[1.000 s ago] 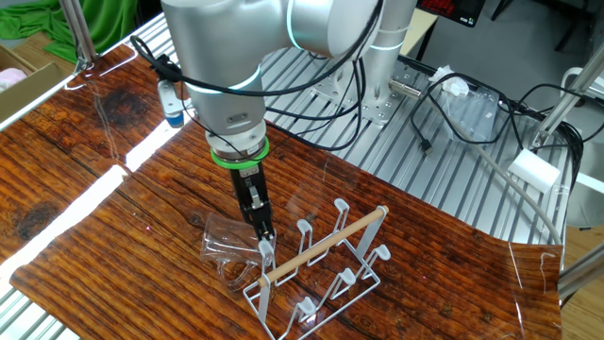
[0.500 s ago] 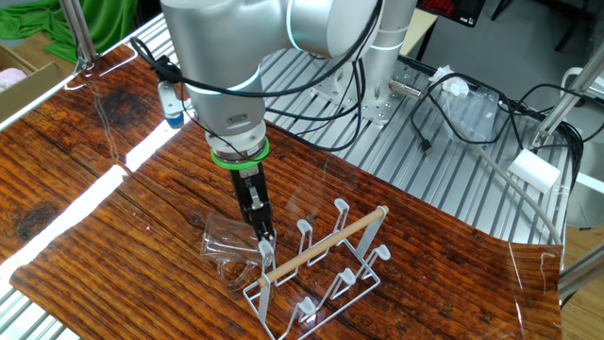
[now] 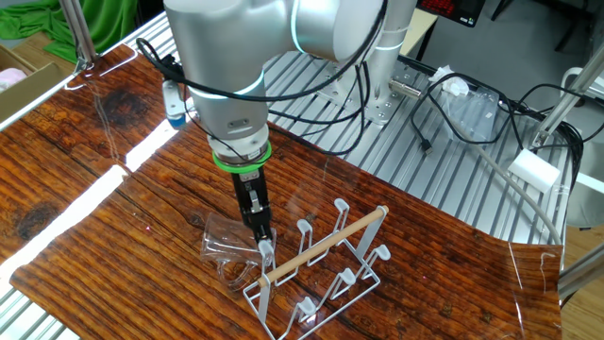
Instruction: Put the cup on the cup rack
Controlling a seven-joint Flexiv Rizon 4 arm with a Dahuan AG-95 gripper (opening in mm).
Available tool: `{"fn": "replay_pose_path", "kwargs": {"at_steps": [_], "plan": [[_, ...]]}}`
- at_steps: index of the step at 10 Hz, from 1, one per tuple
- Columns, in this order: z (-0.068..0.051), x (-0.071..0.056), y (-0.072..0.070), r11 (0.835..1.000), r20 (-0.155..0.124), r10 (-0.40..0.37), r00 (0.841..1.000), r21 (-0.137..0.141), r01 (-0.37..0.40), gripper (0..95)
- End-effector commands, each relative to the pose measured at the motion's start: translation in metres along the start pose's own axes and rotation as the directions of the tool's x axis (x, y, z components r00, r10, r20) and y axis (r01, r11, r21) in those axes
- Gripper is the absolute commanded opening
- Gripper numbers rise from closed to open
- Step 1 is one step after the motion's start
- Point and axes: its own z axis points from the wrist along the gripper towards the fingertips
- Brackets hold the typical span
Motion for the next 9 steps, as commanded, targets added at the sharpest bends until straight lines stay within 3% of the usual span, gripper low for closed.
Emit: {"fn": "replay_pose_path", "kwargs": {"at_steps": [1, 5, 7, 9], "plan": [[0.004, -0.001, 0.002, 1.000, 0.019, 0.023, 1.000, 0.011, -0.024, 95.0], [0.008, -0.002, 0.005, 0.997, 0.031, 0.077, 0.997, 0.005, -0.077, 95.0], [0.016, -0.003, 0.008, 0.995, 0.063, 0.097, 0.993, 0.015, -0.098, 95.0], [0.016, -0.004, 0.010, 0.993, 0.070, 0.118, 0.991, 0.012, -0.119, 95.0]]}}
